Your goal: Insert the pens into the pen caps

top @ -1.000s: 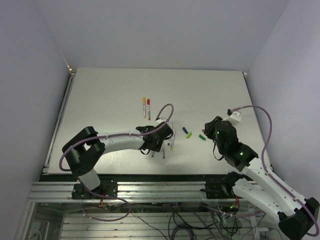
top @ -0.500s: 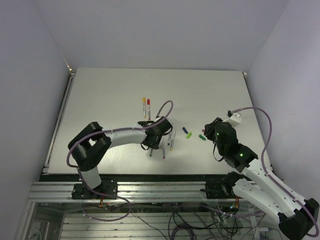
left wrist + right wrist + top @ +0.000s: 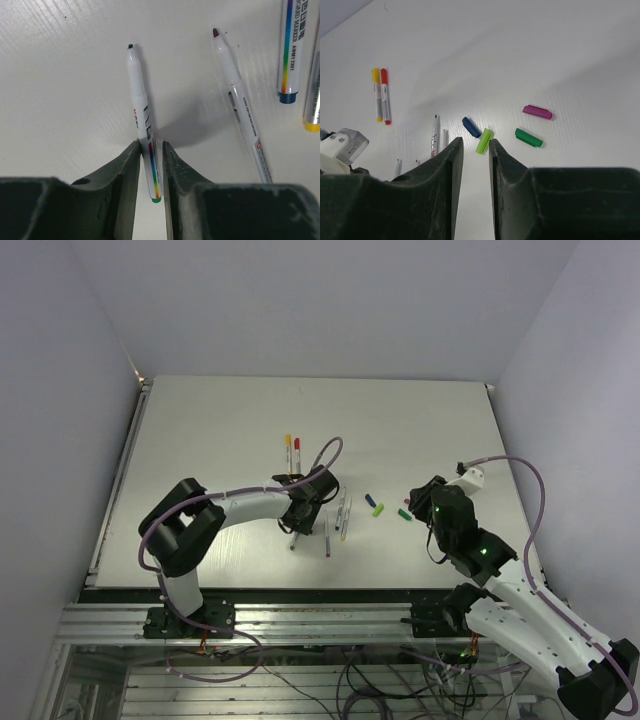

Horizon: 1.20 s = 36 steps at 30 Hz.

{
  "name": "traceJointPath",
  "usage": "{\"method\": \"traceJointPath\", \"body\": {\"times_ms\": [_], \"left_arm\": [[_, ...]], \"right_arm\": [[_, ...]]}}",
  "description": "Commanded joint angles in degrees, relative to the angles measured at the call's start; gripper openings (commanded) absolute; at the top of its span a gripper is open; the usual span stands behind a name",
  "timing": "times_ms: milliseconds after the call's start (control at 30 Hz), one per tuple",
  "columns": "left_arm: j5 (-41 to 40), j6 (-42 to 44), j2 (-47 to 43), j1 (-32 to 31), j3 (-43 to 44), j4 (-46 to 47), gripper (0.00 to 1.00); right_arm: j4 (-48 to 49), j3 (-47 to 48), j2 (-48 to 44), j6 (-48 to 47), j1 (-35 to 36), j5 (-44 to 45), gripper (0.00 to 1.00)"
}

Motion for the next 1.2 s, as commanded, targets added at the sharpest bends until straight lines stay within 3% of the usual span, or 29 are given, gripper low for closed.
{"method": "traceJointPath", "body": {"times_ms": [0,133,300,500,733,1167], "left_arm": [[3.0,1.6,3.3,0.3,0.2,-3.4,0.34],[4.1,1.7,4.9,0.5,-0.8,-2.5,0.29],[4.0,1.1,7.3,0.7,-2.9,-0.5,0.08],[5.9,0.4,6.3,0.9,-5.5,3.3,0.07],[6.4,-0.9,-4.9,2.0,-5.1,3.8,0.07],[10.3,-4.7,-25.4,2.0,-6.3,2.9,0.07]], "right_arm": [[0.5,-0.7,-0.3,1.0,-0.2,0.9,0.27],[0.1,-0.8,-0.5,1.3,-0.1,1.1,0.26],[-0.9,-0.8,-0.9,1.3,-0.1,1.9,0.27],[-3.7,0.8,2.8,-0.1,-0.2,3.1,0.32],[-7.9,5.7,14.3,-4.2,-2.3,1.1,0.44],[-1.0,6.9,25.9,-17.2,-15.4,-14.2,0.41]]}}
